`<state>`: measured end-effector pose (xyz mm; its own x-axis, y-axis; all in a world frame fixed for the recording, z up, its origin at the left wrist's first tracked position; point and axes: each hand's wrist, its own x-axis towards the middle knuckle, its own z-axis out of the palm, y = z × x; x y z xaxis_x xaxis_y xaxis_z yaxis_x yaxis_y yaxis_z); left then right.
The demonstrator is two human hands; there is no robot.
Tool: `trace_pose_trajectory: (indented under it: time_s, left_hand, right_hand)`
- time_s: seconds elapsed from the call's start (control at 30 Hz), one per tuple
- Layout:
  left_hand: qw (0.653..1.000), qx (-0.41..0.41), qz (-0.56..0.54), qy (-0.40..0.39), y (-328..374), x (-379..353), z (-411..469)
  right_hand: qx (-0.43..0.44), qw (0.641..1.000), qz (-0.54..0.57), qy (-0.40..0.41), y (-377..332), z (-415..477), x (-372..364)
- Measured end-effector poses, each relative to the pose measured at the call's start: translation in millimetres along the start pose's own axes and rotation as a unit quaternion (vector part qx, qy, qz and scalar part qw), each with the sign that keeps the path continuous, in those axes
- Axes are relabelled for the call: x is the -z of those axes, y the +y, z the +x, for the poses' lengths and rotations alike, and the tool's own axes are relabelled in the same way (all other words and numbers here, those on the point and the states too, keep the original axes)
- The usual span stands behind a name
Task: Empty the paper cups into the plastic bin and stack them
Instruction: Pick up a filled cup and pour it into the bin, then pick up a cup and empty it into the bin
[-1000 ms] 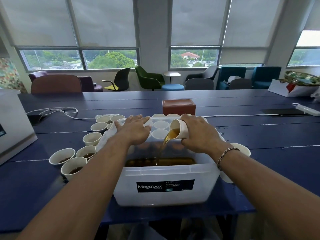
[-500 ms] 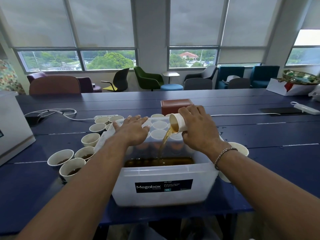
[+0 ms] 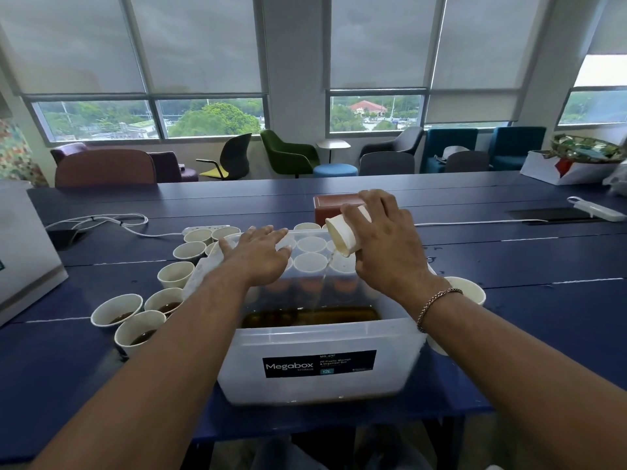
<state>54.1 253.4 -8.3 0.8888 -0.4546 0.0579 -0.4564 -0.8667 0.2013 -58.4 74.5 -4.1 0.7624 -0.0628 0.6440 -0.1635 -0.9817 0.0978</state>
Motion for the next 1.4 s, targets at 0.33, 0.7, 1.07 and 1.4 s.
trace_pose_trajectory:
  time_s: [0.33,0.7,1.07,1.4]
  left_hand:
    - [0.989,-0.026,-0.107,0.097,27.9,12.6,-0.6]
    - [0.899,-0.188,-0.393,0.044,159.4,34.3,-6.1]
    - [0.936,-0.237,-0.257,-0.031,202.8,1.4,-13.6]
    - [0.95,-0.216,-0.223,-0.036,195.8,-7.2,21.5]
  right_hand:
    - [-0.099,0.982,0.147,-0.07,15.0,-5.0,12.5]
    - [-0.203,0.938,0.281,-0.027,83.4,-15.4,62.9]
    - [-0.278,0.901,0.293,-0.157,126.2,-70.4,54.0]
    - [-0.276,0.896,0.307,-0.166,138.5,-59.2,36.2]
